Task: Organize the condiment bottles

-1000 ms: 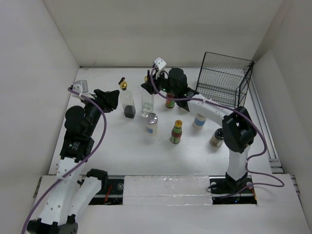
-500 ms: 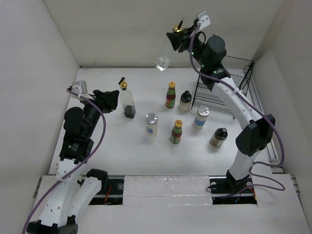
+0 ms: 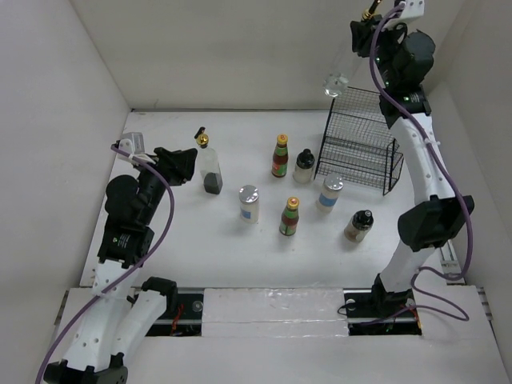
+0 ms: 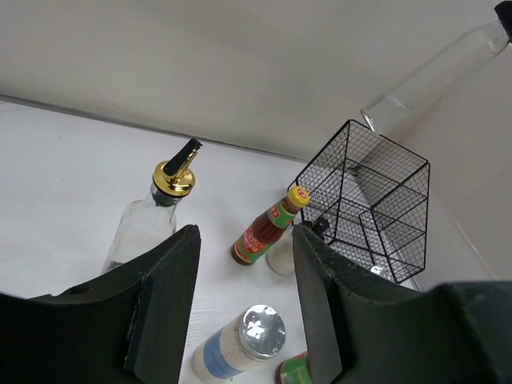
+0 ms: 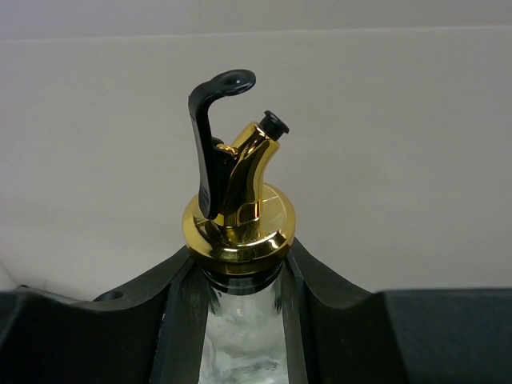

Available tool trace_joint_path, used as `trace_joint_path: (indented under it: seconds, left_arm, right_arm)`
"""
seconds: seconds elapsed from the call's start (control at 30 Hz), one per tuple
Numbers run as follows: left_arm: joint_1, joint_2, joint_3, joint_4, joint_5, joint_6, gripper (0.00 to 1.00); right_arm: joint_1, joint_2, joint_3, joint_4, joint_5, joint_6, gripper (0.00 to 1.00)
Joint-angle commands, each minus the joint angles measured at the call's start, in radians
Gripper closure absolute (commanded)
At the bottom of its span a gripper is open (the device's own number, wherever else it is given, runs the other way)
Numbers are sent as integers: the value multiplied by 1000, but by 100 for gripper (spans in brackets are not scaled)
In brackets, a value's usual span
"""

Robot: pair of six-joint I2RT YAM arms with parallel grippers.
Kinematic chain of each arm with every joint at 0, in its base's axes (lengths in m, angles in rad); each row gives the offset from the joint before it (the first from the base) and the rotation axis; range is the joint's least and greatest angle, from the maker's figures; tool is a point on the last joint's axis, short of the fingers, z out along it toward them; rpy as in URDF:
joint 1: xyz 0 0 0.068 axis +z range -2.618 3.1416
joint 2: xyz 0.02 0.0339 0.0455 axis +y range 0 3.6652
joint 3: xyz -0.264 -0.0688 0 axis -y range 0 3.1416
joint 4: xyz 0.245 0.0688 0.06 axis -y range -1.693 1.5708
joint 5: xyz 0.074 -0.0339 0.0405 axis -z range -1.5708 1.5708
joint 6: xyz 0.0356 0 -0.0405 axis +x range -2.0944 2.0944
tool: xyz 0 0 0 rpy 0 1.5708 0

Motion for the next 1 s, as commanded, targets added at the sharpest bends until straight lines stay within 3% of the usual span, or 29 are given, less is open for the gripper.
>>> trace_joint_path:
  seconds: [0.0, 0.2, 0.57, 0.97]
  left_arm:
    - [-4, -4, -4, 61, 24, -10, 54]
    - [-4, 5, -3, 61, 24, -10, 54]
    - [-4, -6, -12, 72, 45, -19, 53]
    - [-4, -6, -12, 72, 45, -19, 53]
  right_arm:
    - [-36, -40, 76, 73, 16, 8, 94]
    - [-78, -40, 41, 50, 86, -2, 96]
    - [-7, -9, 7, 50, 500, -48, 97]
    - [22, 67, 2, 149, 638, -57, 100]
